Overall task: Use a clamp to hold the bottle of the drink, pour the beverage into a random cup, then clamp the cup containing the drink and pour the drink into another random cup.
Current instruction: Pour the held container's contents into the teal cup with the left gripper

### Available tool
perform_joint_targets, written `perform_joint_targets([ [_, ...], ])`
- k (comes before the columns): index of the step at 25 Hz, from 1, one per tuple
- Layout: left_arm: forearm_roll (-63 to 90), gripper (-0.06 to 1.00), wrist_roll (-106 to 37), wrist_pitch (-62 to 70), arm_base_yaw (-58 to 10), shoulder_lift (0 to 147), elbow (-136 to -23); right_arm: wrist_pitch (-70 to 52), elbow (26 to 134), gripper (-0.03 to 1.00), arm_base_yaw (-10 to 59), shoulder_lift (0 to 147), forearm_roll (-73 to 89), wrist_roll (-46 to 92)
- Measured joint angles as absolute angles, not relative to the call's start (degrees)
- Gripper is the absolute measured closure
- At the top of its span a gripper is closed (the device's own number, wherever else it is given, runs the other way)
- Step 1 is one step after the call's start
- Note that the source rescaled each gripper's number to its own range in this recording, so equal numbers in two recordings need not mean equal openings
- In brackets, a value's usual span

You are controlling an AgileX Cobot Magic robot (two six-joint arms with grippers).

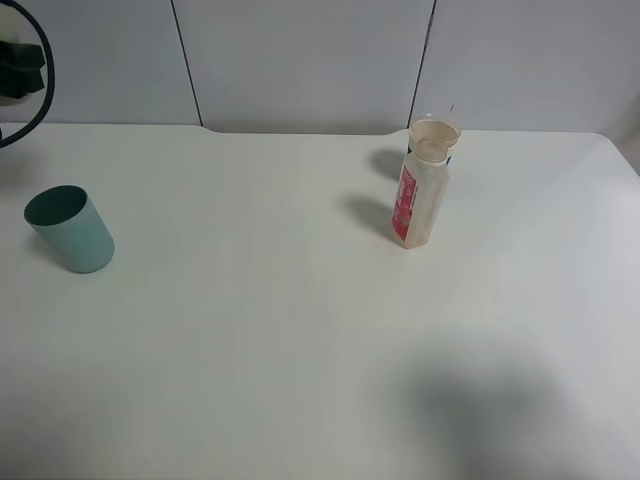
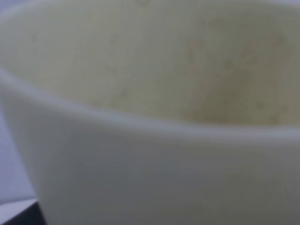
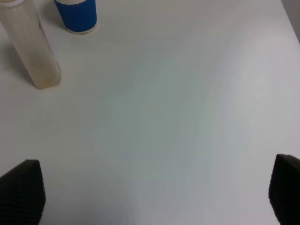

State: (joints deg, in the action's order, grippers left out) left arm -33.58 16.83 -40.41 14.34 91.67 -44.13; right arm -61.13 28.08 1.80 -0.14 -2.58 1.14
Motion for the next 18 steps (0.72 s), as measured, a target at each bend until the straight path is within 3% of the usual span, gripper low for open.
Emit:
perform_joint_targets([
  [8, -33.8, 0.92, 17.0, -46.8, 19.3, 91.6, -38.8, -61.1, 28.1, 0.06, 1.8, -0.1, -2.6, 1.1],
  [18, -44.0, 0.92, 21.5, -56.7, 31.4, 91.5, -34.8, -61.1, 28.1, 0.06, 1.8, -0.1, -2.6, 1.1],
])
